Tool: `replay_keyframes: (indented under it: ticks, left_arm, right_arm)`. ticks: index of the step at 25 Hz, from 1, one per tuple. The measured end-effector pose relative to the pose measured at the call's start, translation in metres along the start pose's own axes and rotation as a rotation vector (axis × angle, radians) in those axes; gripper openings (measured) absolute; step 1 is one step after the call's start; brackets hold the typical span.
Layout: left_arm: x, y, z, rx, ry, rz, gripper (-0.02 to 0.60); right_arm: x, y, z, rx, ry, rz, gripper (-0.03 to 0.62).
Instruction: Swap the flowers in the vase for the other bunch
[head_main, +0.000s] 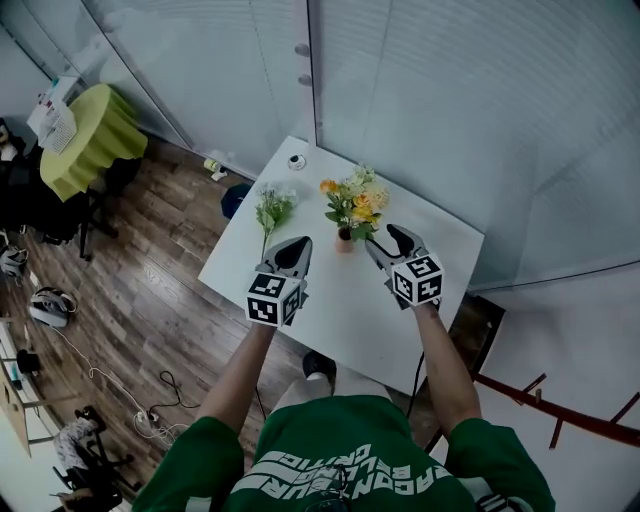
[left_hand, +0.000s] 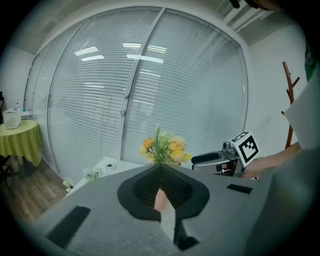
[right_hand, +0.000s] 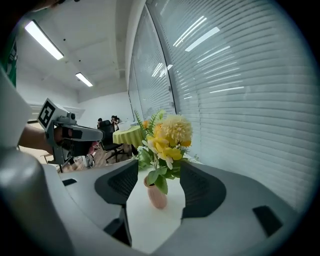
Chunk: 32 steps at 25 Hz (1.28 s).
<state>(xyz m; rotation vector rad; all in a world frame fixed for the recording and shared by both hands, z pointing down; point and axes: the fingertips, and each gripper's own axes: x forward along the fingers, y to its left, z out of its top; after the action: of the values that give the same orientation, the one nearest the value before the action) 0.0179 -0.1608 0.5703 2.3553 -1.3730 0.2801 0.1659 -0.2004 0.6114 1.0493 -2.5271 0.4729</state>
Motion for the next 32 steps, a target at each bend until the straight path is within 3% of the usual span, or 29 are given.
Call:
replay_keyframes:
  ticks: [8, 12, 20, 23, 32]
  left_arm:
    - [0.041, 0.017, -0.009, 0.0, 0.031, 0.008, 0.005]
    - [0.068, 0.019, -0.029, 0.014, 0.096, -0.009, 0.005]
    - [0.116, 0.003, -0.069, 0.044, 0.2, -0.067, 0.005]
    - [0.121, -0.004, -0.074, 0.056, 0.225, -0.086, 0.005]
    - [0.13, 0.0, -0.082, 0.073, 0.252, -0.099, 0.005]
  right_arm:
    - [0.05, -0.017, -0.01, 0.035, 0.012, 0.027, 0.281]
    - [0.068, -0.016, -0.016, 0.037, 0.035, 0.059, 0.282]
    - [0.092, -0.005, -0.038, 0.049, 0.079, 0.207, 0.282]
    - [0.095, 0.005, -0.04, 0.016, 0.1, 0.264, 0.282]
    - [0.103, 0.005, -0.045, -0.063, 0.068, 0.299, 0.265]
